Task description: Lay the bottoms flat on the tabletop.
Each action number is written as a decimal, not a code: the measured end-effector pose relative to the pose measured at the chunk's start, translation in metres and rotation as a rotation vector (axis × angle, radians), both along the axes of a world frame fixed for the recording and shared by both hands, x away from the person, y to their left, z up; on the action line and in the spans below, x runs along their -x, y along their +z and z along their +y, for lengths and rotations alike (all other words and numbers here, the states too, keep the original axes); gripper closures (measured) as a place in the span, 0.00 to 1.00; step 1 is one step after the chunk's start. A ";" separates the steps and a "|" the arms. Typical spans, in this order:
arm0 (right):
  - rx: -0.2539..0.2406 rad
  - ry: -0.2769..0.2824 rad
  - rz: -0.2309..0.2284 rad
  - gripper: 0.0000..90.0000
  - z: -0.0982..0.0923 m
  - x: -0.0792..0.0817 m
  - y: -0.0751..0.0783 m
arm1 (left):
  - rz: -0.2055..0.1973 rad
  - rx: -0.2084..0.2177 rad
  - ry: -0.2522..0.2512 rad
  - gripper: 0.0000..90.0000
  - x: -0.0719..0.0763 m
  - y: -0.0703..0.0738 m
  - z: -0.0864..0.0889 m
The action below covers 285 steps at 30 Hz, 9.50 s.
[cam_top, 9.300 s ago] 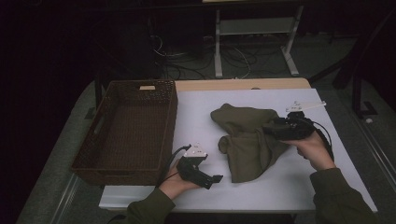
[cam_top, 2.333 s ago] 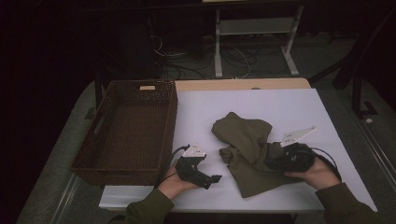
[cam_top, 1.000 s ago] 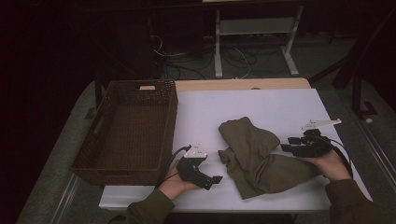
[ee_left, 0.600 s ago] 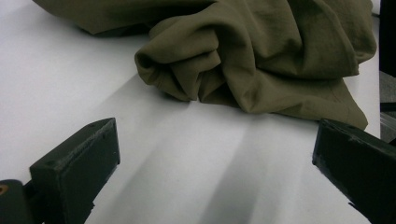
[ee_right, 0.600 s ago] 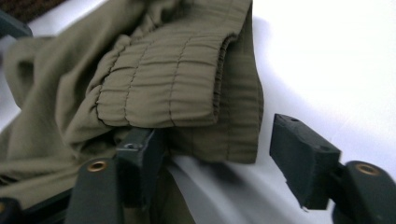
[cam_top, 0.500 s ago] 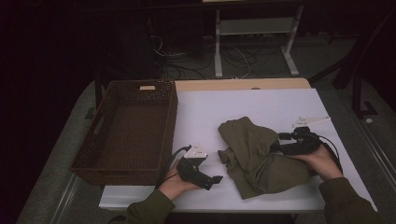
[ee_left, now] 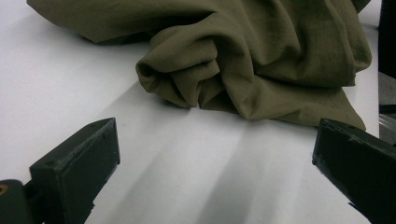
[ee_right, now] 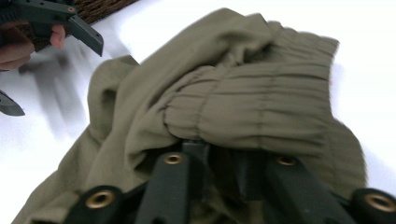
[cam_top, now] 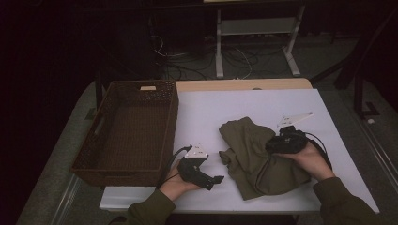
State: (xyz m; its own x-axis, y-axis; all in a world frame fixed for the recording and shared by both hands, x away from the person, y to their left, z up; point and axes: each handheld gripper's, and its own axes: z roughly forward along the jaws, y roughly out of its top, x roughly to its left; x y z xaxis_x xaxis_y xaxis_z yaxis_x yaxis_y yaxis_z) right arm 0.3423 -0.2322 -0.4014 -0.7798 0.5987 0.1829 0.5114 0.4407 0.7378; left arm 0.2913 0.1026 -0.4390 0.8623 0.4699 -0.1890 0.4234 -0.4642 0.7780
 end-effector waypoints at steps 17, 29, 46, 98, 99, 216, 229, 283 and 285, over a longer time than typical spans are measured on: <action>0.011 0.125 -0.025 0.99 0.092 -0.021 0.000 | -0.013 0.012 0.025 0.00 0.000 0.003 0.004; 0.059 0.142 -0.017 0.81 0.108 -0.019 -0.009 | -0.008 0.019 0.044 0.00 0.000 0.003 0.007; -0.035 -0.084 -0.076 0.52 0.021 -0.013 0.022 | 0.005 0.034 0.052 0.00 -0.001 0.005 0.006; 0.008 -0.179 0.187 0.50 -0.020 -0.004 -0.037 | -0.023 -0.017 0.165 0.83 -0.048 0.018 -0.020; 0.017 -0.170 0.163 0.56 -0.019 -0.003 -0.035 | -0.024 -0.020 0.163 0.83 -0.048 0.018 -0.020; 0.036 -0.272 -0.015 0.62 -0.067 -0.027 0.016 | 0.012 -0.002 -0.005 0.00 0.003 -0.003 -0.003; 0.069 -0.306 -0.050 0.97 -0.079 -0.026 0.018 | 0.012 0.003 0.018 0.00 -0.002 -0.003 0.000; 0.047 -0.343 0.073 0.48 -0.103 0.043 -0.012 | 0.010 0.045 -0.005 0.00 0.022 0.001 0.014; 0.046 -0.329 0.091 0.47 -0.100 0.045 -0.018 | 0.012 0.047 -0.006 0.00 0.021 0.000 0.013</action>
